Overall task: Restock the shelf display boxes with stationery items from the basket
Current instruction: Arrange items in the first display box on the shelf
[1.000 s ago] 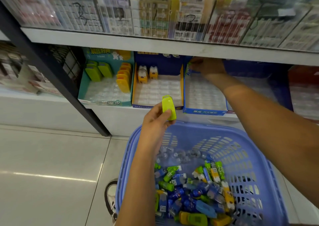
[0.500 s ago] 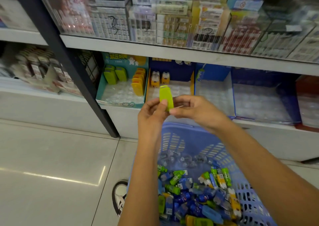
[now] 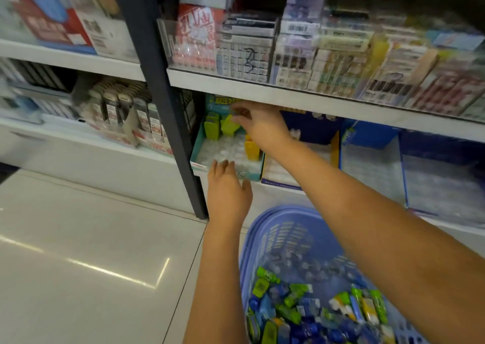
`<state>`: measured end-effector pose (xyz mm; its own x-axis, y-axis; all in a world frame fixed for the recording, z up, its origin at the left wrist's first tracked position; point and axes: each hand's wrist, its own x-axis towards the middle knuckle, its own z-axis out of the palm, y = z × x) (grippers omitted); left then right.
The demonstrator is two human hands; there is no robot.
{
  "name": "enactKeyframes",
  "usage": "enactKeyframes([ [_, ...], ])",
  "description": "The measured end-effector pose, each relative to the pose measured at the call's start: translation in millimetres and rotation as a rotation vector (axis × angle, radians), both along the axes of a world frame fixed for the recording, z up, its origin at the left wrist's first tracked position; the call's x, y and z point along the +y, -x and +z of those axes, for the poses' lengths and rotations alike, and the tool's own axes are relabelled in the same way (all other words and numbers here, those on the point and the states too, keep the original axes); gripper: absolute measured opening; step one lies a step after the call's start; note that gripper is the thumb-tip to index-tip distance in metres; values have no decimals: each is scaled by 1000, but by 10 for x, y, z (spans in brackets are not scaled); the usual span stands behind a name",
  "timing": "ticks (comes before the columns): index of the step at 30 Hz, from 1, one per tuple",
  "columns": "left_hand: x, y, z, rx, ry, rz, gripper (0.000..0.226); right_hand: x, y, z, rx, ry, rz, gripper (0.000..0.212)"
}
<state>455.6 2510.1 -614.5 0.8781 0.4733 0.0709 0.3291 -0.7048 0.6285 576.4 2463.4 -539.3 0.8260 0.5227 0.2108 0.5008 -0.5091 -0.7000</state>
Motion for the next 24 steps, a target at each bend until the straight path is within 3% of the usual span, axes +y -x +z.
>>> enactKeyframes([
  [6, 84, 11, -41, -43, 18, -20, 45, 223, -357, -171, -76, 323, 171, 33],
  [9, 104, 18, -47, -42, 30, -28, 44, 272, -438, -180, -52, 331, 170, 30],
  [14, 112, 15, -67, -76, 48, -42, 44, 341, -411, -287, -185, 404, 169, 29],
  [20, 152, 30, -57, -89, 95, -86, 47, 399, -388, -340, -215, 573, 60, 31],
  [24, 76, 165, 102, -332, 186, -31, 31, 188, -119, -181, -257, 559, 137, 44],
])
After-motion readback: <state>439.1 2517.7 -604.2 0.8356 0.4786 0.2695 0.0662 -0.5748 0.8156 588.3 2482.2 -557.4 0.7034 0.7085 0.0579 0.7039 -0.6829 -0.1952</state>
